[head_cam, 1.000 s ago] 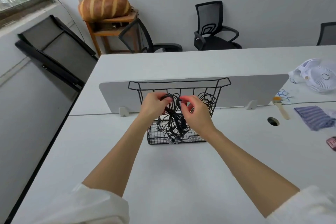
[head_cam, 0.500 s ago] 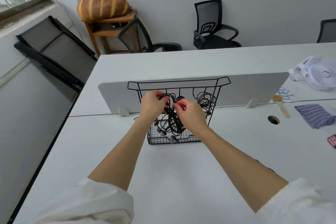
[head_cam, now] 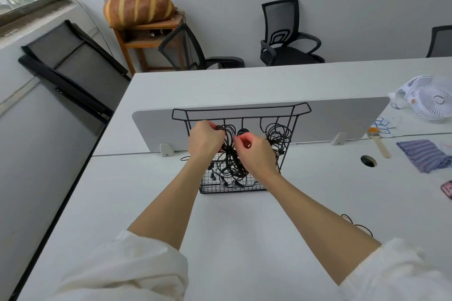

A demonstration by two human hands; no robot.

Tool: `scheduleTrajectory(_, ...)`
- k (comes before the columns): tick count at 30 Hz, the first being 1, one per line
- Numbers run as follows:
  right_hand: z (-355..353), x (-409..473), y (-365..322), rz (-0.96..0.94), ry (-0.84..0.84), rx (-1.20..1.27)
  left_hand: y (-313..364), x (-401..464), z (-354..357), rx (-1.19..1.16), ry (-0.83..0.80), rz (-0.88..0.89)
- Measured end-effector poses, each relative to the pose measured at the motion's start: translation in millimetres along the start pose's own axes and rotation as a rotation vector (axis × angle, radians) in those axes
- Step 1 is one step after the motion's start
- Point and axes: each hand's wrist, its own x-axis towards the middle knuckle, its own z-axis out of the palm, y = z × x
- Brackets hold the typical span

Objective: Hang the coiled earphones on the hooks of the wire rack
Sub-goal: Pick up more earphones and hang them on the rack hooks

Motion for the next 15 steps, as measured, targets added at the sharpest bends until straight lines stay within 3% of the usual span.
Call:
scheduleTrajectory(4,2,-2,3,-0.069,-0.068,-0.044,2,2,-2,0.016,-0.025,-0.009)
scheduleTrajectory(8,5,1,4,-0.069,-0.003,-0.056,2,1,-4,-0.034,-0.058,-0.019)
scheduleTrajectory(15,16,5,-5,0.151,0.085,0.068,-13,-4,-12,-0.268,-0.198,0.047)
